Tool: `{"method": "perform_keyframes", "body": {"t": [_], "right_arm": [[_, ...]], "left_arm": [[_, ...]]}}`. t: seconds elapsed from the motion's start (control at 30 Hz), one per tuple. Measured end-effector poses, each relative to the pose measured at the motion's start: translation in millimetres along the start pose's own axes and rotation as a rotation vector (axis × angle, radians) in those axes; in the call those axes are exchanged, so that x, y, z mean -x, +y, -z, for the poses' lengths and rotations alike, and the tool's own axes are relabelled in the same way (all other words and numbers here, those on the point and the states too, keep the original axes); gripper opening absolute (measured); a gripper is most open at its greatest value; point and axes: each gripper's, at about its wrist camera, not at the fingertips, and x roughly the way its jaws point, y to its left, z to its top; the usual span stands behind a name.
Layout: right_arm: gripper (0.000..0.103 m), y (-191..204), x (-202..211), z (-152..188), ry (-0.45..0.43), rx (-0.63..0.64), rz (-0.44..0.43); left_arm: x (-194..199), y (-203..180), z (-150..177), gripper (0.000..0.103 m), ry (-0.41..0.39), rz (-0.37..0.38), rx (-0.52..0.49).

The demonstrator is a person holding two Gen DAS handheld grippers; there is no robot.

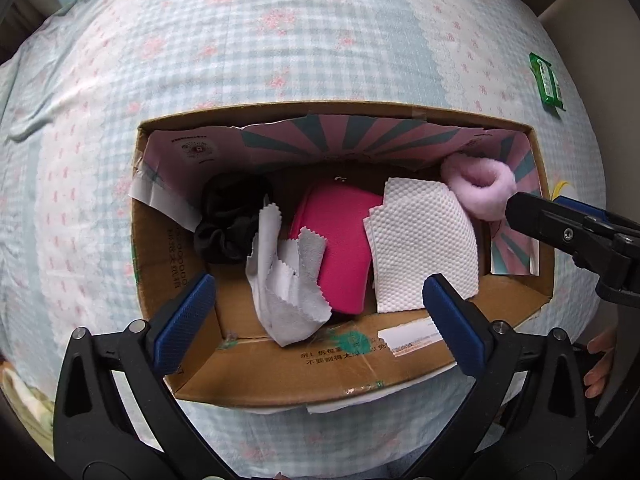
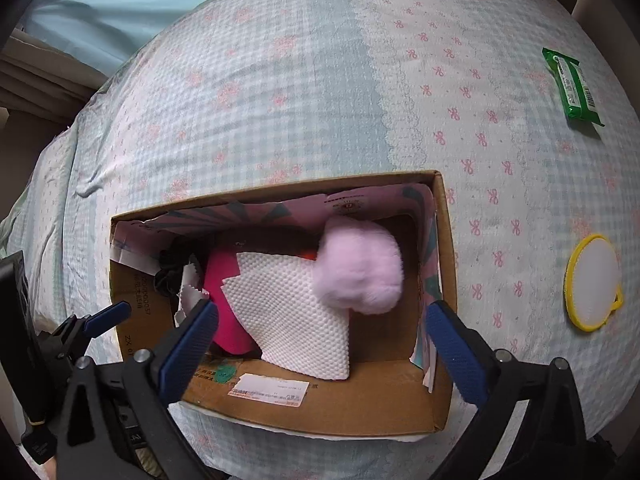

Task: Organize soft objects
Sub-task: 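Open both grippers to drop the cloth and scrunchie into the box, then move the left gripper to the green wipes pack and the right to the yellow mesh pad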

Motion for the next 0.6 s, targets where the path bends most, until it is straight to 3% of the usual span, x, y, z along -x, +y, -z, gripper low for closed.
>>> {"method": "perform_keyframes", "body": {"t": [0.2,0.6], "right_arm": [[0.103,-2,2,3,-0.014,0.008,0.005],[0.103,9,23,11,-0.050,0.037,0.007]], "left_arm": [[-2,8,3,0.103,0.012,0.021,0.047],[27,7,12,0.103,-0.042,0.012,0.042]]}}
